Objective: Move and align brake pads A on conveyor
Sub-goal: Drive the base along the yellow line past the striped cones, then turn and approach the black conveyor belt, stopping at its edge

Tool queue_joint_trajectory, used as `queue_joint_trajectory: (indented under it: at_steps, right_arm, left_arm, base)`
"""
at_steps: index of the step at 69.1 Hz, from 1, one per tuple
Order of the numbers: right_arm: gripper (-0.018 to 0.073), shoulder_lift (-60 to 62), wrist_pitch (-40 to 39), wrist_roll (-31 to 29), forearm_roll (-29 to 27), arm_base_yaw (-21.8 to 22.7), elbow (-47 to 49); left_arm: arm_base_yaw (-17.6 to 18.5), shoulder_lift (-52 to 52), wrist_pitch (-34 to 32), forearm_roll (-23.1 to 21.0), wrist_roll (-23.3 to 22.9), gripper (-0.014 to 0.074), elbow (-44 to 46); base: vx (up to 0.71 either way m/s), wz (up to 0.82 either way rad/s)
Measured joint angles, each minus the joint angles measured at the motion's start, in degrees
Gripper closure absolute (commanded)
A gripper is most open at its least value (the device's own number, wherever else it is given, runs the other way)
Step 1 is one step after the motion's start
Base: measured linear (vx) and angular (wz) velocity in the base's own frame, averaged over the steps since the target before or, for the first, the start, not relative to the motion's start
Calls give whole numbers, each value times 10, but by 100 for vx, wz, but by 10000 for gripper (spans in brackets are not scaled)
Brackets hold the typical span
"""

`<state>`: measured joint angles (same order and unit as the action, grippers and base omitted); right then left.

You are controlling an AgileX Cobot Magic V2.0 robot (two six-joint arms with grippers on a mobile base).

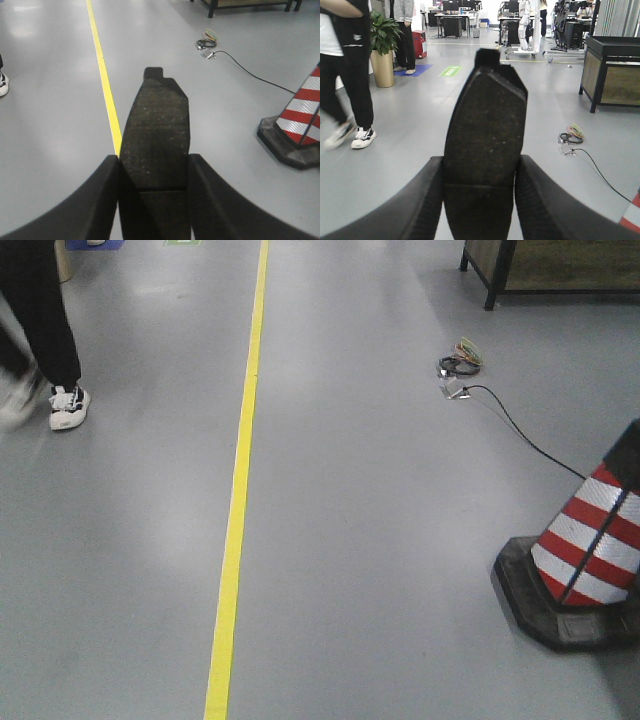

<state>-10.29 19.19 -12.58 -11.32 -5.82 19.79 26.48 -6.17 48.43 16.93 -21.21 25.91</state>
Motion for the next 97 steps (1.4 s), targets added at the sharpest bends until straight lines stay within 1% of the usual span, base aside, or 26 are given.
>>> queue_joint_trajectory:
  at_steps: [22, 39, 57, 97]
  right_arm:
    - [561, 0, 0, 0, 0, 0, 0]
    - [561, 0, 1, 0, 0, 0, 0]
    - [561, 0, 1, 0, 0, 0, 0]
    - [561, 0, 1, 0, 0, 0, 0]
  left_arm:
    - [0, 0, 0, 0, 0, 603, 0]
    - [0, 0, 0, 0, 0, 603, 0]
    - [0, 0, 0, 0, 0, 603, 0]
    - [0, 0, 0, 0, 0, 603, 0]
  base:
    - [49, -4]
    - [41, -36]
    - [33, -69]
    - [23, -84]
